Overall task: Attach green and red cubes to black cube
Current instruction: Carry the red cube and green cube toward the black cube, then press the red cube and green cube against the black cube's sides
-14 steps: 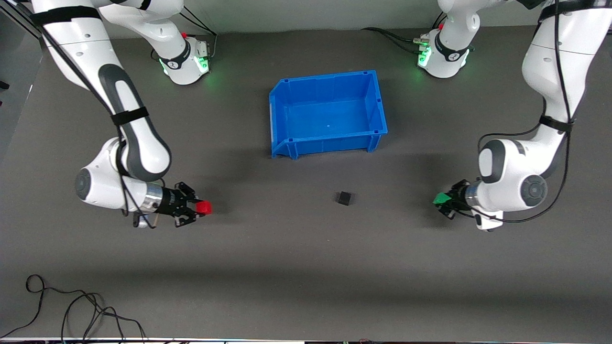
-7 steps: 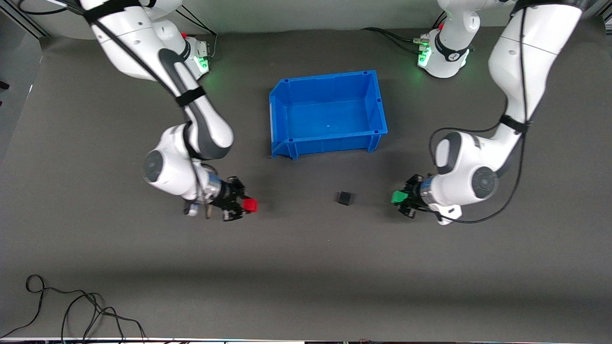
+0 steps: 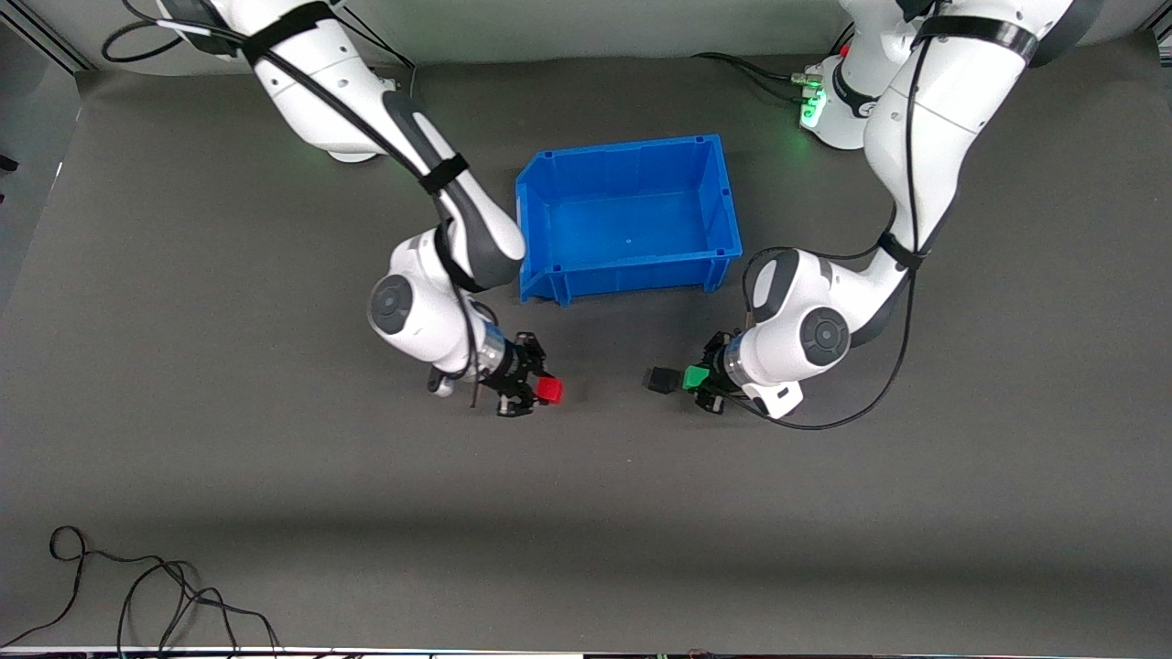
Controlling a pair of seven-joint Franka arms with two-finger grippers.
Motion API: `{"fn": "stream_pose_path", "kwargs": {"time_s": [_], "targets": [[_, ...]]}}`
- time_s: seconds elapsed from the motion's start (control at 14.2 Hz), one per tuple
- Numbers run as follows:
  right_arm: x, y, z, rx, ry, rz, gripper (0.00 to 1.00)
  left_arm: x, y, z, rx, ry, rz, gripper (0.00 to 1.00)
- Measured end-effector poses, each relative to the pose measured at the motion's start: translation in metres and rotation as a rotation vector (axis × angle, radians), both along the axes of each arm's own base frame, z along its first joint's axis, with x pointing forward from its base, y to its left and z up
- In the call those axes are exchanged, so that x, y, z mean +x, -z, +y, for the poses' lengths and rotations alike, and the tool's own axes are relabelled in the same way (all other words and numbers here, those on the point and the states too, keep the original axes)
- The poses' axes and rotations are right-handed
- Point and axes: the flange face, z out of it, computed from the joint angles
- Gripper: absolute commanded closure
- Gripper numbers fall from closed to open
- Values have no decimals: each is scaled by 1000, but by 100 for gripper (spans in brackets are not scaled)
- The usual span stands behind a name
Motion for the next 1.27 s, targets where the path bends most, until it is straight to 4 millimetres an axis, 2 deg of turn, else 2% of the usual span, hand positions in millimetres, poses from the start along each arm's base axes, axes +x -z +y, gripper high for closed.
{"fn": "stream_pose_path", "kwargs": {"time_s": [0.21,0.63,1.06,1.27], "targets": [[-5,7,31,17,47,-2,69,-3,13,-6,33,2,-11,100],[-3,12,46,32,85,-11,69,-5,16,-17,49,10,-42,100],[-18,34,74,38,114,-38,69,-5,16,-17,49,9,-42,100],[-34,51,95,41,122,-49,69,-5,16,-17,49,9,-42,100]]}}
